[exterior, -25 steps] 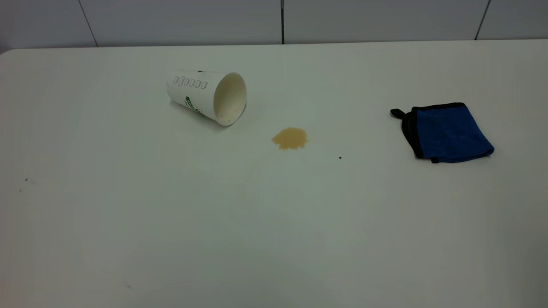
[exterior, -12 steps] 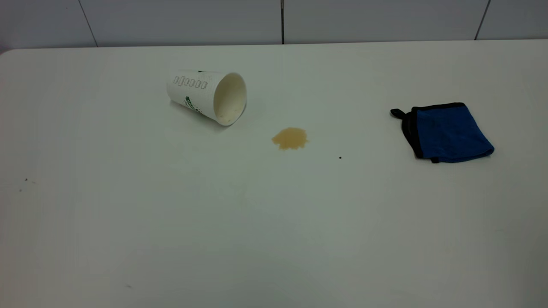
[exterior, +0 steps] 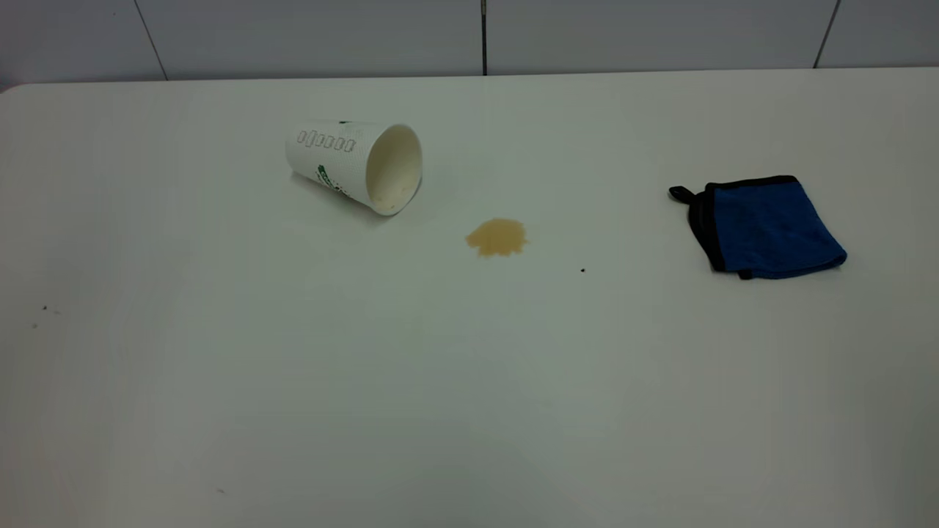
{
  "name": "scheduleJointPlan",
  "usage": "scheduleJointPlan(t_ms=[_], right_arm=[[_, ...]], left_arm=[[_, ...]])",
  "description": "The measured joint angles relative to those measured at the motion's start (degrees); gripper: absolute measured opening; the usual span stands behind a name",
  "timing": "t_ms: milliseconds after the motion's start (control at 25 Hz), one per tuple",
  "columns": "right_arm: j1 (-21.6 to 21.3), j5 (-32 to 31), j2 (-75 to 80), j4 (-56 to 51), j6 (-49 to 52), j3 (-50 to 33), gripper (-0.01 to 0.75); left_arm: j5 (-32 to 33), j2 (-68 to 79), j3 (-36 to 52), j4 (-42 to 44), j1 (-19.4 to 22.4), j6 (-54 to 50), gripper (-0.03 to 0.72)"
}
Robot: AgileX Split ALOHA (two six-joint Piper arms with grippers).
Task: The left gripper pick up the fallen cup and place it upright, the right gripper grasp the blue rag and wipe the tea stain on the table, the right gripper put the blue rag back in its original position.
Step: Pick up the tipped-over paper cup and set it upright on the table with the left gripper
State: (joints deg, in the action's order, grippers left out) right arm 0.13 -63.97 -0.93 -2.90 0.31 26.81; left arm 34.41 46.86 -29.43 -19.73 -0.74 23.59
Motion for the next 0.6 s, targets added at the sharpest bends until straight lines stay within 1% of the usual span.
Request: scheduleJointPlan(t_ms=[160, 360, 440, 600], right_arm=[[0.0, 0.0, 0.0, 0.0, 0.0, 0.0, 0.238], [0.0, 0.0, 0.0, 0.0, 0.0, 0.0, 0.238], [0.0, 0.0, 0.0, 0.0, 0.0, 0.0, 0.238], [0.0, 0.0, 0.0, 0.0, 0.0, 0.0, 0.238]], left_arm=[[-3.34, 10.19, -3.58, -5.43, 0.0, 5.59, 0.588], [-5.72, 20.58, -9.49, -8.68, -0.27, 7.15, 0.588], [-6.24, 24.72, -12.09, -8.68, -1.74, 7.2, 0.588], [-8.58, 32.7, -17.14, -8.49, -7.58, 7.52, 0.588]])
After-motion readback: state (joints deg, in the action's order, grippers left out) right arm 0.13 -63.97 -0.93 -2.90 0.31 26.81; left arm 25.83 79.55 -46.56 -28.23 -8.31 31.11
